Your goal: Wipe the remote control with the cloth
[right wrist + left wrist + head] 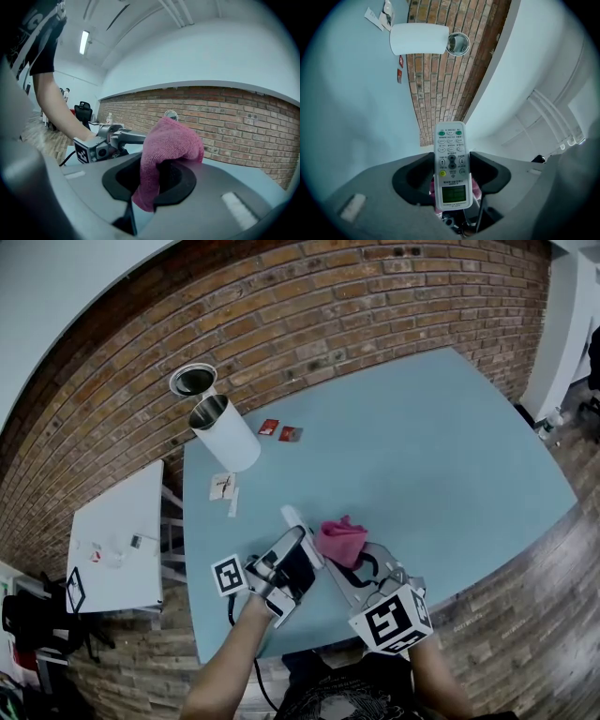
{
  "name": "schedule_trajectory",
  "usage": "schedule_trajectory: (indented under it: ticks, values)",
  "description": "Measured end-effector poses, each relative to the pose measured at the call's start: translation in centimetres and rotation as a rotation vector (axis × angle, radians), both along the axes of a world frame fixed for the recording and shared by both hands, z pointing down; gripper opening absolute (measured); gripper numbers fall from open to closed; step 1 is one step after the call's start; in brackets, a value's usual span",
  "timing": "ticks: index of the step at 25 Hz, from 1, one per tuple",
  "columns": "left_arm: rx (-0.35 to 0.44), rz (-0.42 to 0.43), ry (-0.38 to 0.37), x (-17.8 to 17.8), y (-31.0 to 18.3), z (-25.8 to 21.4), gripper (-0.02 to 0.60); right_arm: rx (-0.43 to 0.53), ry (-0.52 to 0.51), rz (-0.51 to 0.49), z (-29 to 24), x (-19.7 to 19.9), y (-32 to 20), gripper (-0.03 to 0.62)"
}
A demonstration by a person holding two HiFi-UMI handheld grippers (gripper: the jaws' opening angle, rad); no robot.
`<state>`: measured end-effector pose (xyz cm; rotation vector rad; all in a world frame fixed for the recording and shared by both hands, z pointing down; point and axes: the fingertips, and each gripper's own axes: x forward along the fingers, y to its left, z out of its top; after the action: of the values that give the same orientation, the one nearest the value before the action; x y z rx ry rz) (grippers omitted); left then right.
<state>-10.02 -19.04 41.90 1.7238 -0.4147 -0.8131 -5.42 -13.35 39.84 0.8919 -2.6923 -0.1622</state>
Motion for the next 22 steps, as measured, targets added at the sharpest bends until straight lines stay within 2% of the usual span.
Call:
schedule_trajectory:
  ticks: [4, 18, 22]
  values:
    - [-0.016, -0.070, 0.017, -0.9, -0.9, -0.1, 0.238, -0.015, -0.021, 0.008, 0.0, 0.3, -0.2, 0.063]
    - [-0.047, -0.229, 0.015, -2.3, -2.6, -0.9, 0.238, -0.034, -0.051, -0.011, 0.7, 0.3, -0.2, 0.063]
    - [-0.035, -0.240, -0.028, -2.4, -2.8, -1.2, 0.238, -0.040, -0.065, -0.019, 0.3, 0.1, -0.1, 0.063]
